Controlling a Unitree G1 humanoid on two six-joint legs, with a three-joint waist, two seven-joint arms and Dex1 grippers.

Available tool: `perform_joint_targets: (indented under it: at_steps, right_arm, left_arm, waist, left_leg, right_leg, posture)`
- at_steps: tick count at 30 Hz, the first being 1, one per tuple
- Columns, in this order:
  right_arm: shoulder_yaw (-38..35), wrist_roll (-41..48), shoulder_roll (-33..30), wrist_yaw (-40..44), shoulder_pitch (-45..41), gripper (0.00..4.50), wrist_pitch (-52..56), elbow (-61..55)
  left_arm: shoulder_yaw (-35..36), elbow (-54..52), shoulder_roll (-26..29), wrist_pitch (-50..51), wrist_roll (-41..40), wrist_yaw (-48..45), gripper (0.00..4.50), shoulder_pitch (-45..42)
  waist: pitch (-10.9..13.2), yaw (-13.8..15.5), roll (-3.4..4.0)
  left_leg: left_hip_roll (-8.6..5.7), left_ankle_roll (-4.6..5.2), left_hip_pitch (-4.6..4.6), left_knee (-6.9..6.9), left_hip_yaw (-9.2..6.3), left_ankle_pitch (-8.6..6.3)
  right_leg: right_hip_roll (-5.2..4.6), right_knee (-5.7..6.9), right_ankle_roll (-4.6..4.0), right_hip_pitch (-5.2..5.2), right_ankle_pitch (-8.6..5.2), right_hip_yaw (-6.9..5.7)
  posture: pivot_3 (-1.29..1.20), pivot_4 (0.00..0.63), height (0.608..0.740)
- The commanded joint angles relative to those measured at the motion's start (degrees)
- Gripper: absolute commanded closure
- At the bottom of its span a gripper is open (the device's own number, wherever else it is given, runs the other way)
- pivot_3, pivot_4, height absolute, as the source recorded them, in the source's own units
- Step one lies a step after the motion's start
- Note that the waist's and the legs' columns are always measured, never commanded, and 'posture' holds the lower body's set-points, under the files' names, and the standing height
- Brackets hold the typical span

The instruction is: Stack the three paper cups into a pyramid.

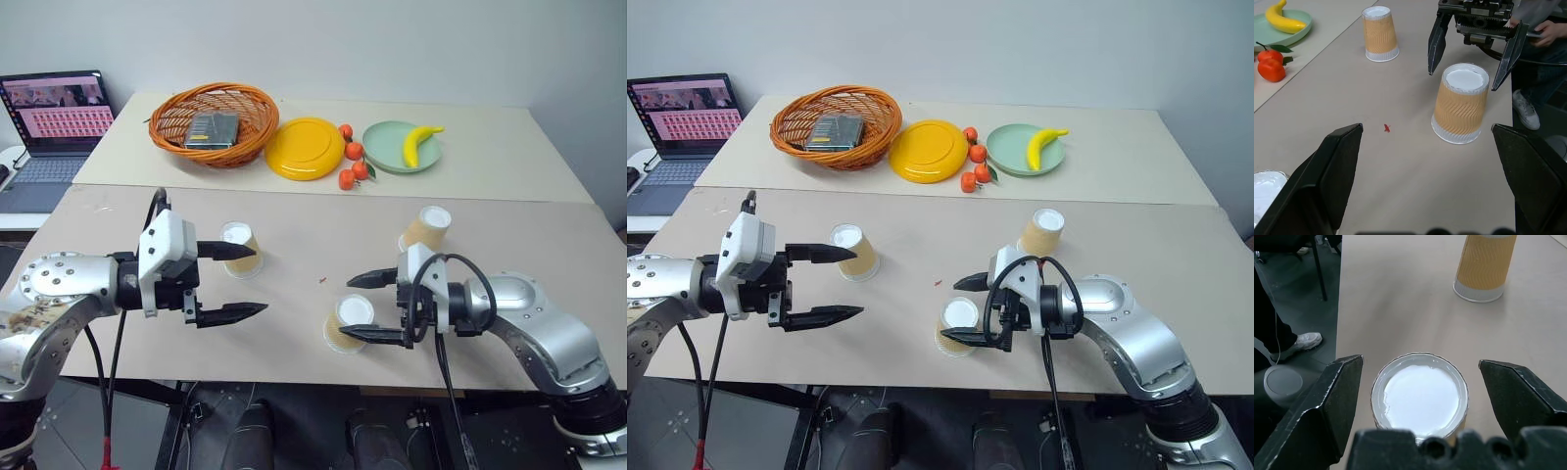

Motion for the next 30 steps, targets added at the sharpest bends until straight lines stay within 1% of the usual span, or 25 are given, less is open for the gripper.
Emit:
perform_joint_targets:
  at_steps: [1, 13, 17, 18, 19, 25, 30]
  right_arm:
    - [-0.26, -0.97, 0.18, 0.02, 0.79, 0.07, -2.23, -0.22]
    - [0.77, -3.92, 1.07, -0.11, 2.22, 0.07, -4.08, 1.26]
    - [0.85, -4.61, 1.05, -0.14, 2.59, 1.05, -4.56, 1.57]
    - [0.85, -4.69, 1.10, -0.17, 2.60, 1.45, -4.62, 1.57]
    - [0.78, -4.73, 1.22, -0.26, 2.57, 1.73, -4.67, 1.55]
    - [-0.30, -4.12, 1.68, -0.81, 1.52, 1.74, -4.13, 1.29]
    - [-1.23, -3.25, 2.73, -0.45, -3.76, 1.74, -3.03, 4.85]
  left_arm:
    - [0.11, -0.62, 0.99, 0.45, 0.16, -0.20, 0.00, -1.13]
    - [-0.12, -0.79, 1.70, 1.27, -0.17, -0.93, 0.00, -2.27]
    - [-0.22, -0.46, 1.71, 1.19, 0.08, -1.22, 0.00, -2.39]
    - [-0.23, -0.38, 1.71, 1.17, 0.14, -1.28, 0.00, -2.41]
    - [-0.25, -0.35, 1.69, 1.14, 0.21, -1.33, 0.00, -2.37]
    - [-0.09, -0.44, 1.60, 0.91, 0.53, -1.59, 0.00, -1.70]
    - [0.30, -0.69, 1.22, 0.79, 0.87, -1.25, 0.00, -1.23]
  waist:
    - [0.00, 0.02, 0.00]
    - [0.00, 0.02, 0.00]
    - [0.00, 0.03, 0.00]
    - [0.00, 0.02, 0.00]
    - [0.00, 0.02, 0.00]
    - [0.00, 0.03, 0.00]
    - [0.00, -0.18, 0.00]
  left_leg:
    - [0.00, 0.00, 0.00, 0.00, 0.00, 0.00]
    - [0.00, 0.00, 0.00, 0.00, 0.00, 0.00]
    - [0.00, 0.00, 0.00, 0.00, 0.00, 0.00]
    - [0.00, 0.00, 0.00, 0.00, 0.00, 0.00]
    - [0.00, 0.00, 0.00, 0.00, 0.00, 0.00]
    - [0.00, 0.00, 0.00, 0.00, 0.00, 0.00]
    - [0.00, 0.00, 0.01, 0.01, 0.00, 0.00]
  right_leg:
    - [0.00, 0.00, 0.00, 0.00, 0.00, 0.00]
    - [0.00, 0.00, 0.00, 0.00, 0.00, 0.00]
    - [0.00, 0.00, 0.00, 0.01, 0.00, 0.00]
    - [0.00, 0.00, 0.00, 0.00, 0.00, 0.00]
    - [0.00, 0.00, 0.00, 0.00, 0.00, 0.00]
    - [0.00, 0.01, 0.00, 0.01, 0.00, 0.00]
    - [0.00, 0.03, 0.00, 0.00, 0.00, 0.01]
  posture:
    - [0.00, 0.150, 0.732]
    - [0.00, 0.150, 0.732]
    - [0.00, 0.150, 0.732]
    - [0.00, 0.150, 0.732]
    - [0.00, 0.150, 0.732]
    - [0.00, 0.150, 0.732]
    - [0.00, 0.150, 0.732]
